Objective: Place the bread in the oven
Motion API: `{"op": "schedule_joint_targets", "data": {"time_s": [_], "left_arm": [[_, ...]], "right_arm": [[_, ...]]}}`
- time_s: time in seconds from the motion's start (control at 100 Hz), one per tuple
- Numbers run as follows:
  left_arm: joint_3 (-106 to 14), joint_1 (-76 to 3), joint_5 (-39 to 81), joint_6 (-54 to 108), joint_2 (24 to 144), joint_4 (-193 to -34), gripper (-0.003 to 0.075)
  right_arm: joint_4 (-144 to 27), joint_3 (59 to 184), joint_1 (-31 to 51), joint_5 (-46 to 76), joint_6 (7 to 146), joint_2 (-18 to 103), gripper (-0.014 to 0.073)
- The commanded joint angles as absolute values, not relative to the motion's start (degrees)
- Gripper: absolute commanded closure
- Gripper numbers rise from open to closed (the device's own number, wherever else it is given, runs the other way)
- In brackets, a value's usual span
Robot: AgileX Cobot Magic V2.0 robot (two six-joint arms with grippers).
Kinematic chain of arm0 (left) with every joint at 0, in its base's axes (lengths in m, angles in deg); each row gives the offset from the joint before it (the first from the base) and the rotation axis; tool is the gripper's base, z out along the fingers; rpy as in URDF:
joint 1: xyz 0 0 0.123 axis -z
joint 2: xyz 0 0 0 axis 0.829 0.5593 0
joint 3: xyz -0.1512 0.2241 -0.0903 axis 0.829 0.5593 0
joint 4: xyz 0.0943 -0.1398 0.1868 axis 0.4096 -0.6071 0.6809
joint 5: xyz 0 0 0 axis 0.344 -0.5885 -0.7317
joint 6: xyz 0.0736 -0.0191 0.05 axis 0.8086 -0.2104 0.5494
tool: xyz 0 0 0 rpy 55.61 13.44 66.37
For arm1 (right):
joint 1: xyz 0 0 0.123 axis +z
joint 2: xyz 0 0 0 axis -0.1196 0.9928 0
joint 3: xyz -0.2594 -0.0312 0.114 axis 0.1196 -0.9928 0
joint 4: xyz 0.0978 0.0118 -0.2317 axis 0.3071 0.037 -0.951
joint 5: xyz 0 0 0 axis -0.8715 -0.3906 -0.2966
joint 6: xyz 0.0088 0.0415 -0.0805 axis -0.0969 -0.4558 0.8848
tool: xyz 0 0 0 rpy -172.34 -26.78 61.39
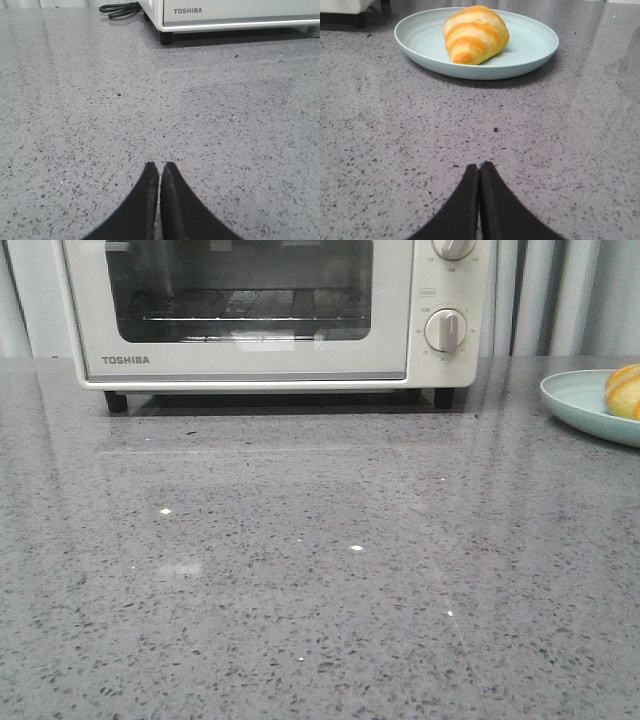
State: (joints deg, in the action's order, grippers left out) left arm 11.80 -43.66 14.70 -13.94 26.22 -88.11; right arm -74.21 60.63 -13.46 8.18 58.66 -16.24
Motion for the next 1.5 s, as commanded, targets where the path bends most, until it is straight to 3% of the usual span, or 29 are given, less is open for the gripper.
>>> {"op": "schedule_joint_targets", "data": {"time_s": [0.0, 0.65, 0.8, 0.89, 1.03, 1.33, 1.49], "left_arm": [[13.0, -43.8, 18.7, -14.2, 24.5, -88.4, 0.0741], [13.0, -43.8, 18.9, -14.2, 24.5, -86.3, 0.0741], [13.0, -43.8, 20.1, -14.8, 24.5, -86.8, 0.0741], [13.0, -43.8, 26.0, -16.3, 24.5, -94.5, 0.0741], [13.0, -43.8, 36.8, -16.4, 24.5, -121.5, 0.0742], [12.4, -43.8, 42.2, -16.4, 24.5, -141.0, 0.0741], [9.2, -43.7, 39.7, -15.4, 24.7, -135.5, 0.0741]], "right_arm": [[-73.9, 59.1, -13.9, 9.5, 58.9, -17.4, 0.0641], [-73.9, 59.1, -13.9, 9.5, 58.9, -17.4, 0.0641], [-73.9, 59.1, -13.9, 16.7, 58.9, -17.4, 0.0641], [-67.2, 59.1, -13.9, 26.6, 58.3, -17.4, 0.0641], [-44.8, 59.1, -13.9, 36.6, 58.3, -17.4, 0.0641], [-32.7, 59.2, -13.9, 27.9, 58.3, -17.4, 0.0641], [-31.3, 63.3, -13.9, 25.9, 58.6, -17.4, 0.0641]]}}
